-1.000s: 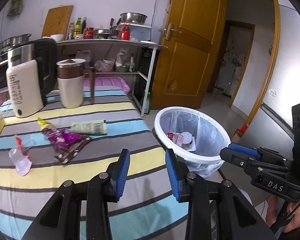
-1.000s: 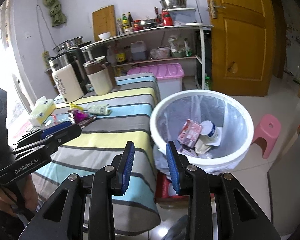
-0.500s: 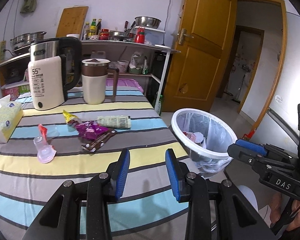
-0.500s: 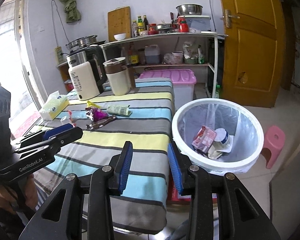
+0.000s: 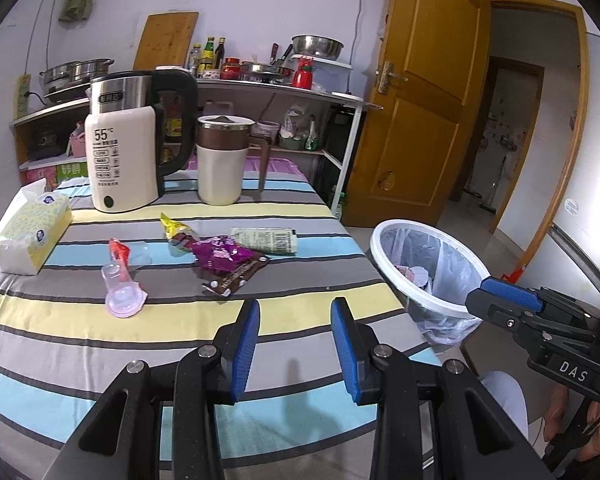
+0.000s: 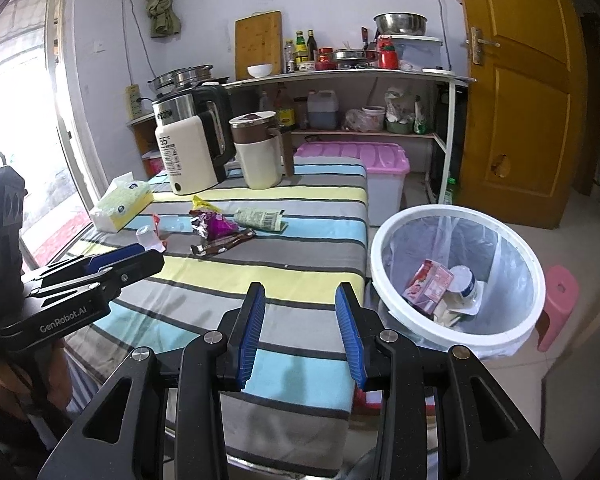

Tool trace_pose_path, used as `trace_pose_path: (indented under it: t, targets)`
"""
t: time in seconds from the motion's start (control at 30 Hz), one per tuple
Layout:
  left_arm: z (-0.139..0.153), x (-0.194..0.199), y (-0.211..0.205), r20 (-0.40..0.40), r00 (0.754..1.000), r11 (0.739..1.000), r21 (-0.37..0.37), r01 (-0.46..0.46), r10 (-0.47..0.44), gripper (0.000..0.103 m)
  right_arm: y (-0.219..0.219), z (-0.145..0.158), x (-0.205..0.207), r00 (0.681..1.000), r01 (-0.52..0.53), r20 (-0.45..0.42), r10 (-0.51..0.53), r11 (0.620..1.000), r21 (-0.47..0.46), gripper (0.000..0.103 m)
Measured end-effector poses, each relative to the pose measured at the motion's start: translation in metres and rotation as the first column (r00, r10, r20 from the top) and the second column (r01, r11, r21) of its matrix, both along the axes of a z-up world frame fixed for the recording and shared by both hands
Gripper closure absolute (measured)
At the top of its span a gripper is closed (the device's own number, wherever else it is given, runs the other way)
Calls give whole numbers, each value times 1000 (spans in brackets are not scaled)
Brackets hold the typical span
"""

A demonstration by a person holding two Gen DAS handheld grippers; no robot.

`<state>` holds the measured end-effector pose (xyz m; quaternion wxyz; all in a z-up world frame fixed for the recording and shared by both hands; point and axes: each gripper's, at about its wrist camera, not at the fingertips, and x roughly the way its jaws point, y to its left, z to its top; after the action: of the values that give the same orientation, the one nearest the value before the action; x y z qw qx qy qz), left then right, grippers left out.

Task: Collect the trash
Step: 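Move both grippers back over the remaining trash on the table, then grasp the clear plastic cup with the left gripper while the right grasps the purple snack bag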

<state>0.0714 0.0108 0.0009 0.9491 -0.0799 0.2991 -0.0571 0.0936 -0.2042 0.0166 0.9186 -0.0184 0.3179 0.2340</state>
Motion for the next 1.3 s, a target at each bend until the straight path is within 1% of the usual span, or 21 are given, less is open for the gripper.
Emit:
trace_pose_path:
  t: [0.3, 0.57, 0.73, 0.83, 0.9, 1.07, 1.2, 1.3]
  targets:
    - [-4, -1, 29, -7, 997, 997, 10, -75, 75, 66, 15, -4, 8, 998, -54, -9, 54, 998, 19, 65]
    - [-9, 1, 62, -20, 987, 987, 15, -161, 161, 66, 37, -14, 20, 993, -112, -43, 113, 994, 17, 65]
    - [-14, 5, 81, -32, 979, 979, 21, -203, 203, 66, 48, -17, 28, 989, -136, -52, 137, 990, 22, 56]
    - [-19, 10, 91, -41, 973, 974, 23, -224, 225, 63, 54, -18, 33, 988, -143, -53, 144, 990, 18, 56]
    - [-23, 16, 98, -53, 970, 971, 25, -238, 239, 59, 58, -20, 38, 987, -150, -58, 150, 989, 17, 56]
    - [-34, 32, 111, -85, 959, 963, 30, -267, 269, 58, 71, -22, 48, 983, -173, -63, 174, 985, 13, 56]
    - [-40, 46, 115, -106, 957, 963, 22, -268, 269, 58, 84, -24, 57, 978, -197, -67, 196, 980, 1, 56]
    - [-45, 57, 120, -130, 951, 959, 22, -282, 282, 58, 93, -25, 65, 974, -218, -66, 217, 976, -4, 56]
